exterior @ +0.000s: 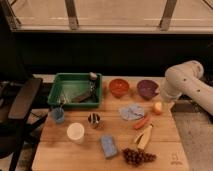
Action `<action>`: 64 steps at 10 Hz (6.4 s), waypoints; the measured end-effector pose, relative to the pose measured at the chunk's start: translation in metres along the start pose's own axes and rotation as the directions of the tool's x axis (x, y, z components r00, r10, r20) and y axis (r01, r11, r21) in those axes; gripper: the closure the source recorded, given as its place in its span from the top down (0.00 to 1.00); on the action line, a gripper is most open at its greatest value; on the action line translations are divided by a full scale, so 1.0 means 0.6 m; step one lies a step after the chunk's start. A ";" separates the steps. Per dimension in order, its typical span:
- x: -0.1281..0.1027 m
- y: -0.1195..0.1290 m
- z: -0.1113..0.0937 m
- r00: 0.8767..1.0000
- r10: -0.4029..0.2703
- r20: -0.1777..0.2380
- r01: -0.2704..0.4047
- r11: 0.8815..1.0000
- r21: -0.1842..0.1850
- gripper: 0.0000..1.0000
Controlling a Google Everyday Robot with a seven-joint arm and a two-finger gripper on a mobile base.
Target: Place apple in metal cup
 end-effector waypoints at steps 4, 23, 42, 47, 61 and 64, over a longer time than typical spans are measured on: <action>0.009 -0.016 0.079 1.000 0.006 -0.008 -0.006 0.998 -0.057 0.69; 0.052 0.017 0.125 0.981 0.128 0.146 -0.104 0.981 -0.162 0.00; -0.196 -0.048 -0.146 0.911 -0.323 0.257 0.279 0.940 0.196 0.00; -0.316 -0.084 -0.167 0.814 -0.513 0.274 0.444 0.852 0.276 0.00; -0.569 0.023 -0.147 0.441 -0.804 0.398 0.737 0.578 0.351 0.00; -0.567 0.022 -0.148 0.442 -0.805 0.396 0.738 0.578 0.350 0.00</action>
